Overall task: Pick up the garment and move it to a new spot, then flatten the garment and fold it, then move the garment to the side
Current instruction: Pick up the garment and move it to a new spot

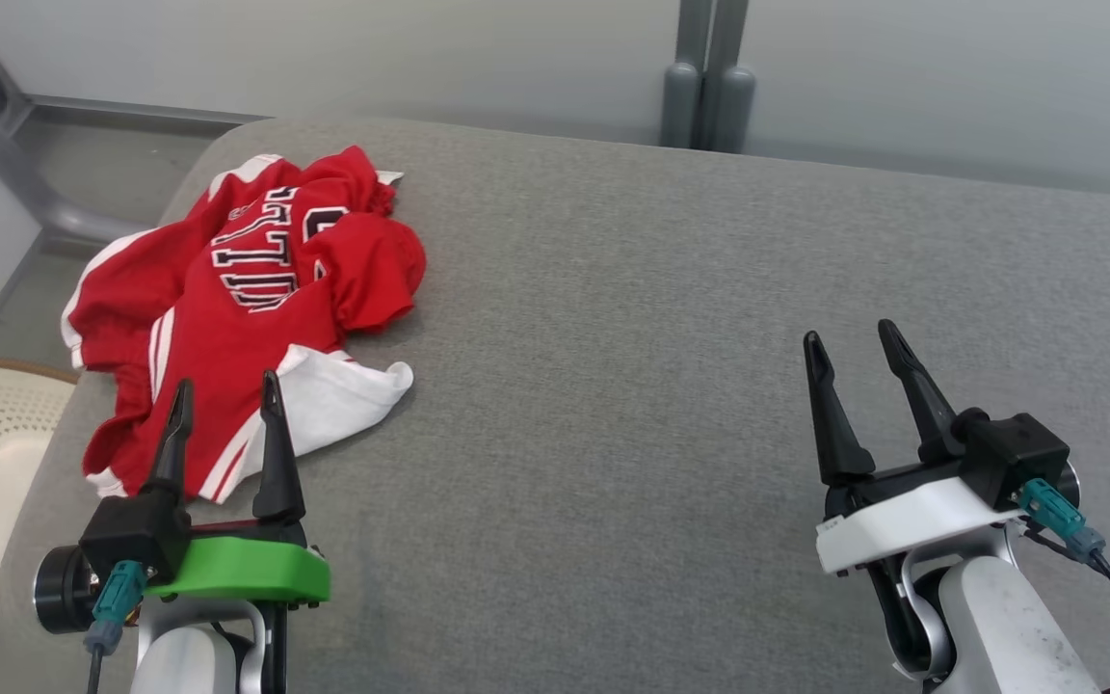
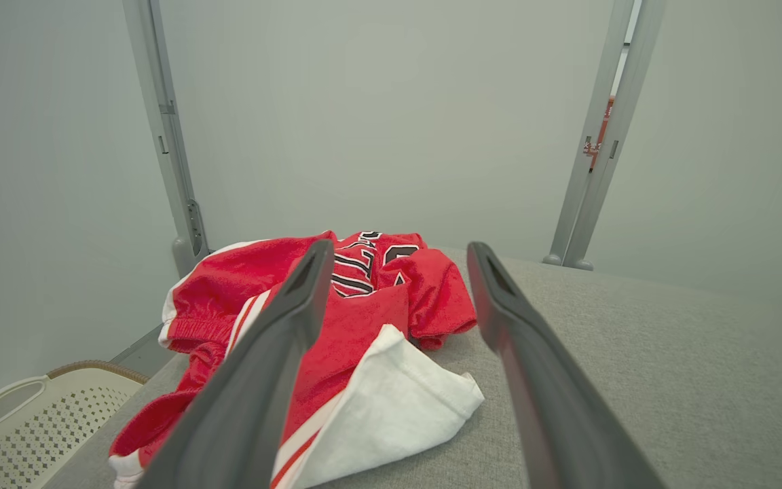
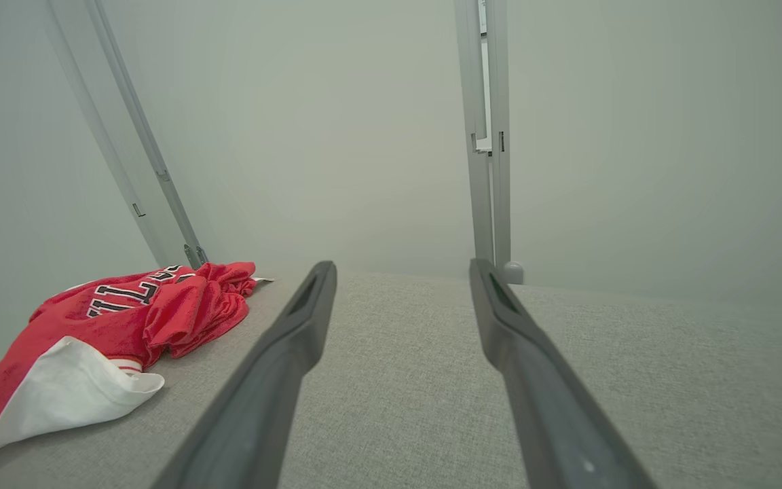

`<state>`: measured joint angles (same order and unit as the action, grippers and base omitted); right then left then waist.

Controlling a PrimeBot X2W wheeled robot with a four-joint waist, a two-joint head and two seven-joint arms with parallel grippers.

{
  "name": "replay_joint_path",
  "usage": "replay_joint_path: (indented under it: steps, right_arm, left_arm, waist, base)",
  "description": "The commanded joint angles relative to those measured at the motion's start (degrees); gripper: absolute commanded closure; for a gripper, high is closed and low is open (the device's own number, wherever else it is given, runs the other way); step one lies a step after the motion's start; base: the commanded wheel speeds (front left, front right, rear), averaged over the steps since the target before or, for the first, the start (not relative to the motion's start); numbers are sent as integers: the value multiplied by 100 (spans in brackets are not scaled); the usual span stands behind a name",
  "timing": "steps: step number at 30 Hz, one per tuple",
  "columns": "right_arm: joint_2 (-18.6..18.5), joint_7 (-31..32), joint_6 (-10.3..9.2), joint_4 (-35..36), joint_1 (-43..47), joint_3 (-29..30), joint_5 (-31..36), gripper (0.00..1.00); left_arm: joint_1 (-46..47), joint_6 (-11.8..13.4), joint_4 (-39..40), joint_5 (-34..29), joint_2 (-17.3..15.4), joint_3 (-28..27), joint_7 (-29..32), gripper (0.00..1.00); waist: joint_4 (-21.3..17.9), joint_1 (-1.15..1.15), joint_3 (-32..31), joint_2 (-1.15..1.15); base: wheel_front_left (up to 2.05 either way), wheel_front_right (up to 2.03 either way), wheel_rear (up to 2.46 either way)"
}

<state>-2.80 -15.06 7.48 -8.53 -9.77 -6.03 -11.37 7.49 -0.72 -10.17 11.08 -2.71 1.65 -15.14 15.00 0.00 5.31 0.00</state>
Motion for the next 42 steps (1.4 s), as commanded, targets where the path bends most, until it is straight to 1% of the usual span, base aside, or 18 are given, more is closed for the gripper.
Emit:
replay_joint_path:
  steps: [1, 7, 13, 18, 25, 26, 28, 30, 33, 35, 38, 42]
  right_arm:
    - [-17, -17, 2, -20, 8, -7, -17, 0]
    - [-17, -17, 2, -42, 18, -77, -69, 0]
    - [-18, -17, 2, -80, 32, -131, -102, 0]
    - [-19, -17, 2, -106, 61, -174, -120, 0]
    - [-19, -17, 2, -123, 64, -250, -149, 0]
    - [-19, -17, 2, -122, 62, -258, -148, 0]
    - [-19, -17, 2, -108, 45, -259, -131, 0]
    - [-27, -17, 2, -97, 17, -253, -114, 0]
    - [-28, -17, 2, -104, -8, -262, -123, 0]
    - [-35, -17, 2, -101, -33, -282, -128, 0]
    - [-63, -17, 2, -66, -66, -272, -124, 0]
    - [-116, -17, 2, -37, -202, -406, -119, 0]
  left_arm:
    - [-30, 23, -16, 55, -30, -30, -2, 0]
    - [-106, -8, -45, 95, -30, -119, -2, 0]
    - [-127, -61, -87, 106, -30, -154, -2, 0]
    - [-145, -72, -90, 88, -30, -166, -2, 0]
    - [-105, -88, -134, -9, -31, -240, -2, 0]
    - [-73, -117, -162, 10, -31, -248, -2, 0]
    - [41, -261, -304, 157, -30, -219, -2, 0]
    - [288, -349, -466, 197, -132, -214, 74, 0]
    - [738, -424, -689, 306, -320, -211, 590, 0]
    - [1106, -452, -805, 384, -480, -217, 1096, 0]
    - [1652, -497, -961, 465, -673, -118, 1947, 0]
    - [2400, -586, -1441, 803, -903, -44, 3174, 0]
  waist:
    - [459, 0, -57, 0]
    - [887, 0, -110, 0]
    - [1111, 0, -150, 0]
    - [1154, 0, -196, 0]
    - [1070, 0, -250, 0]
    - [1050, 0, -249, 0]
    - [1005, 0, -237, 0]
    - [962, 0, -223, 0]
    - [878, 0, -202, 0]
    - [810, 0, -168, 0]
    - [731, 0, -90, 0]
    - [519, 0, 106, 0]
  base:
    - [0, 0, 0]
    - [0, 0, 0]
    - [0, 0, 0]
    - [0, 0, 0]
    - [0, 0, 0]
    - [0, 0, 0]
    - [0, 0, 0]
    - [0, 0, 0]
    - [0, 0, 0]
    - [0, 0, 0]
    - [0, 0, 0]
    - [0, 0, 0]
